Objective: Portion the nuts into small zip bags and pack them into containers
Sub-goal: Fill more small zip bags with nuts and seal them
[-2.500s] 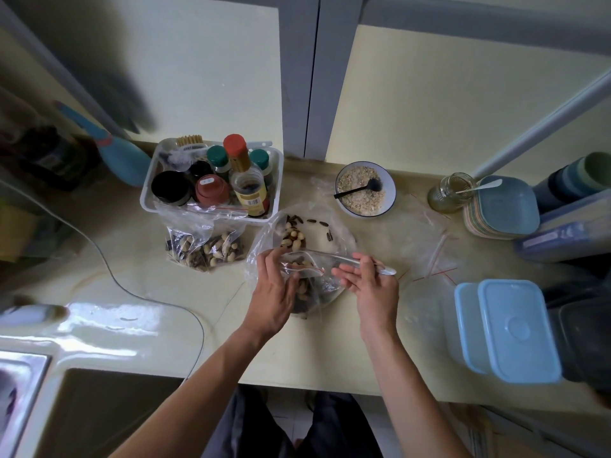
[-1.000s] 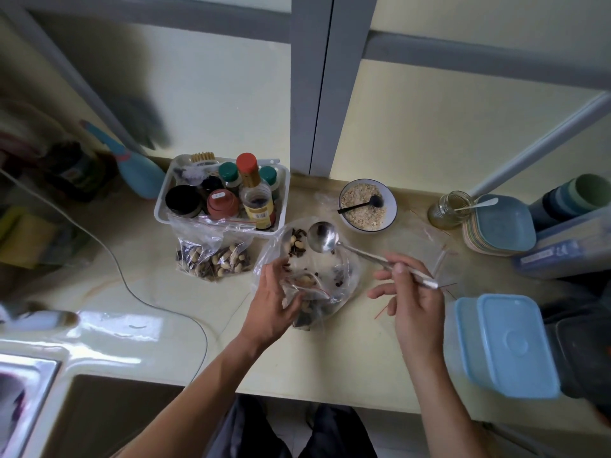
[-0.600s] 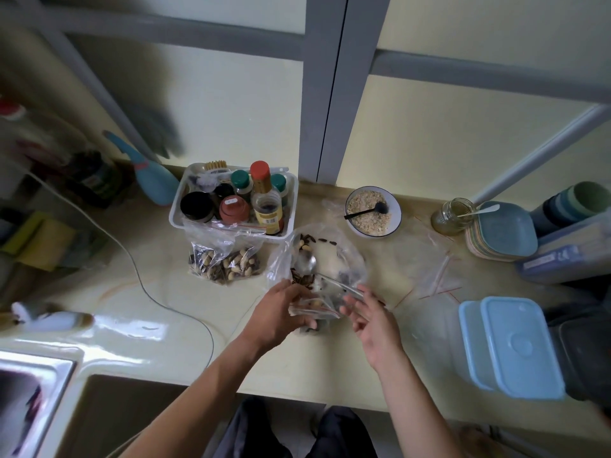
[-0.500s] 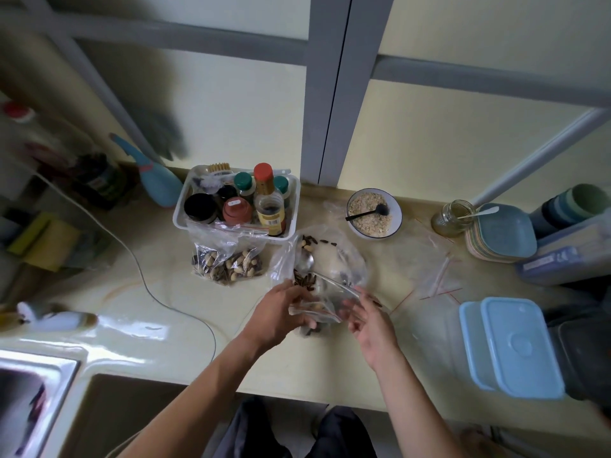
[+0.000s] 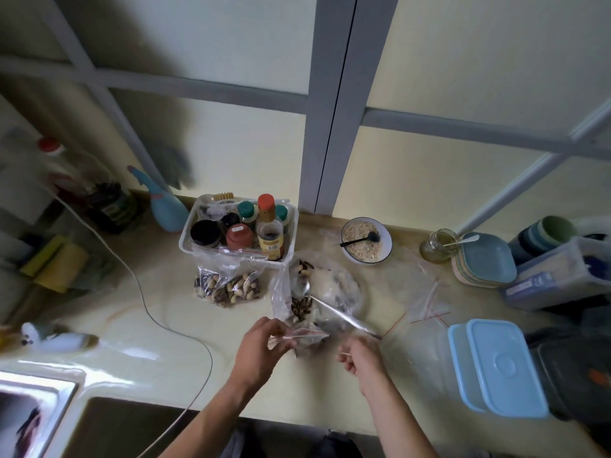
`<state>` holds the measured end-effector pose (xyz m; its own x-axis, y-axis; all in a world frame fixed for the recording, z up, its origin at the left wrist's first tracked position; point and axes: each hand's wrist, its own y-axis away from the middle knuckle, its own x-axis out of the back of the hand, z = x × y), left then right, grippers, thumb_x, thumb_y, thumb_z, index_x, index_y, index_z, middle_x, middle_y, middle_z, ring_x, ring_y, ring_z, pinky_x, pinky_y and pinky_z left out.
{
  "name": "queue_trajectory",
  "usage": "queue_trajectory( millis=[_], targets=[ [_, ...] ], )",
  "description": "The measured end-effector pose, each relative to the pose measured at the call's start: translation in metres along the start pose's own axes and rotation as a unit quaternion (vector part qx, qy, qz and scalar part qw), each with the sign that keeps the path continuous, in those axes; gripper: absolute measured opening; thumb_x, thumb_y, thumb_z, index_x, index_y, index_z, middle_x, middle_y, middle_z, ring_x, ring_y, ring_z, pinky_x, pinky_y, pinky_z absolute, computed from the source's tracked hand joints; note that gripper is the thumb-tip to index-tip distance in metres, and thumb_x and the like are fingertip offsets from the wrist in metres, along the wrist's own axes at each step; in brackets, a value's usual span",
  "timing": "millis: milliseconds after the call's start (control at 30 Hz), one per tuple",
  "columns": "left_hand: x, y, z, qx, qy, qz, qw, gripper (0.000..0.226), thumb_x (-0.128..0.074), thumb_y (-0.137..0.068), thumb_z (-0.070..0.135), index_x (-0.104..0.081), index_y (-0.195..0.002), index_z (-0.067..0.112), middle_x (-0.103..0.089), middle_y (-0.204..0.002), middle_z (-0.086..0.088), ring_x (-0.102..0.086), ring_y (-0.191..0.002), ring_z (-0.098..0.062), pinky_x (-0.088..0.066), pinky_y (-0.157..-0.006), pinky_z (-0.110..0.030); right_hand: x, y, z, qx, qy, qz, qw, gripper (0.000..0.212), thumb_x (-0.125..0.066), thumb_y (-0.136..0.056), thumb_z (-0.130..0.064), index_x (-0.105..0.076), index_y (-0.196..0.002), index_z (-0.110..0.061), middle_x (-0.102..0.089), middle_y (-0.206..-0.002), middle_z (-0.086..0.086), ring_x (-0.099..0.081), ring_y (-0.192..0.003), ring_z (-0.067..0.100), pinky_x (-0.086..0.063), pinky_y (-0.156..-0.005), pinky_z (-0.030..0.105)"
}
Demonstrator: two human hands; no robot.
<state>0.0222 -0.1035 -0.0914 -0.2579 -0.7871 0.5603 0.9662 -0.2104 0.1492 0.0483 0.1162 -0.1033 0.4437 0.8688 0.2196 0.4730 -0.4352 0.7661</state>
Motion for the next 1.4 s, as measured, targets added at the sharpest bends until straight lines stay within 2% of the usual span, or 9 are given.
queue_trajectory(
  millis=[100, 233, 467, 600, 733, 967, 1067, 1267, 1400],
  targets=[
    [0.002, 0.0, 0.005, -0.003, -0.002, 0.015, 1.0, 0.016, -0.083, -0.079, 0.027, -0.068, -0.085, 0.026, -0.062, -0.088, 0.013, -0.059, -0.087, -0.001, -0.042, -0.073, -0.013, -0.002, 0.014, -0.006, 0.112, 0.118, 0.015, 0.987, 0.017, -0.057, -0.094, -0.003, -0.068, -0.097, -0.016, -0.072, -0.09, 0.001, -0.066, -0.06, 0.009, -0.043, -0.05, 0.015],
    [0.009, -0.007, 0.009, -0.016, 0.001, 0.012, 1.0, 0.017, -0.084, -0.079, 0.029, -0.068, -0.085, 0.028, -0.063, -0.088, 0.013, -0.061, -0.084, -0.001, -0.047, -0.075, -0.017, -0.014, 0.028, -0.011, 0.294, 0.27, -0.15, 0.905, 0.055, -0.066, -0.086, -0.003, -0.061, -0.13, -0.035, -0.062, -0.119, -0.013, -0.065, -0.071, 0.001, -0.047, -0.066, 0.01],
    [0.046, -0.011, 0.006, -0.033, 0.015, -0.025, 0.999, 0.022, -0.086, -0.076, 0.022, -0.066, -0.074, 0.032, -0.065, -0.079, 0.011, -0.061, -0.079, -0.006, -0.046, -0.07, -0.015, -0.026, 0.035, -0.037, 0.492, 0.349, -0.066, 0.795, 0.011, -0.069, -0.091, -0.02, -0.076, -0.089, -0.029, -0.059, -0.082, -0.025, -0.057, -0.079, 0.0, -0.045, -0.073, 0.018],
    [0.085, -0.009, -0.002, -0.013, 0.053, -0.121, 0.991, 0.018, -0.085, -0.078, 0.021, -0.067, -0.08, 0.023, -0.065, -0.074, 0.01, -0.057, -0.068, -0.005, -0.044, -0.062, -0.02, -0.04, 0.05, -0.052, 0.46, 0.322, -0.166, 0.811, 0.015, -0.065, -0.091, -0.018, -0.077, -0.097, -0.025, -0.063, -0.103, -0.018, -0.06, -0.097, -0.002, -0.045, -0.082, 0.01],
    [0.121, -0.008, -0.017, 0.033, 0.024, -0.264, 0.964, 0.007, -0.074, -0.084, 0.025, -0.074, -0.09, 0.02, -0.066, -0.073, 0.009, -0.057, -0.067, -0.004, -0.047, -0.065, -0.023, -0.065, 0.07, -0.058, 0.28, 0.395, -0.319, 0.815, 0.019, -0.055, -0.092, -0.021, -0.073, -0.093, -0.025, -0.073, -0.087, -0.015, -0.061, -0.076, -0.004, -0.044, -0.071, 0.019],
    [0.166, -0.022, -0.041, 0.079, -0.113, -0.361, 0.922, 0.008, -0.069, -0.088, 0.028, -0.074, -0.085, 0.034, -0.072, -0.082, 0.01, -0.06, -0.066, 0.005, -0.047, -0.065, -0.01, -0.125, 0.075, -0.049, 0.132, 0.405, -0.368, 0.826, 0.019, -0.049, -0.097, -0.012, -0.066, -0.09, -0.019, -0.077, -0.096, 0.004, -0.077, -0.082, 0.016, -0.055, -0.073, 0.026],
    [0.181, -0.039, -0.048, 0.031, -0.156, -0.267, 0.951, 0.01, -0.071, -0.088, 0.03, -0.071, -0.082, 0.038, -0.067, -0.08, 0.013, -0.06, -0.071, 0.0, -0.044, -0.065, -0.012, -0.147, 0.07, -0.051, 0.136, 0.311, -0.341, 0.877, 0.019, -0.048, -0.099, -0.004, -0.067, -0.098, -0.009, -0.075, -0.093, 0.012, -0.075, -0.083, 0.024, -0.06, -0.077, 0.033],
    [0.174, -0.074, -0.064, 0.037, -0.089, 0.087, 0.992, 0.037, -0.071, -0.087, 0.015, -0.064, -0.122, 0.023, -0.053, -0.117, -0.004, -0.057, -0.101, -0.019, -0.049, -0.093, -0.031, -0.187, 0.047, -0.057, 0.254, 0.169, -0.009, 0.952, 0.025, -0.054, -0.102, -0.015, -0.058, -0.087, -0.034, -0.071, -0.094, -0.008, -0.073, -0.091, 0.02, -0.058, -0.085, 0.038],
    [0.162, -0.08, -0.061, 0.062, -0.064, 0.138, 0.986, 0.034, -0.065, -0.087, 0.009, -0.063, -0.119, 0.017, -0.054, -0.119, -0.006, -0.058, -0.103, -0.022, -0.052, -0.09, -0.035, -0.183, 0.05, -0.06, 0.24, 0.157, -0.04, 0.957, 0.02, -0.053, -0.104, -0.013, -0.062, -0.094, -0.028, -0.07, -0.098, -0.005, -0.075, -0.081, 0.012, -0.054, -0.072, 0.024]
  ],
)
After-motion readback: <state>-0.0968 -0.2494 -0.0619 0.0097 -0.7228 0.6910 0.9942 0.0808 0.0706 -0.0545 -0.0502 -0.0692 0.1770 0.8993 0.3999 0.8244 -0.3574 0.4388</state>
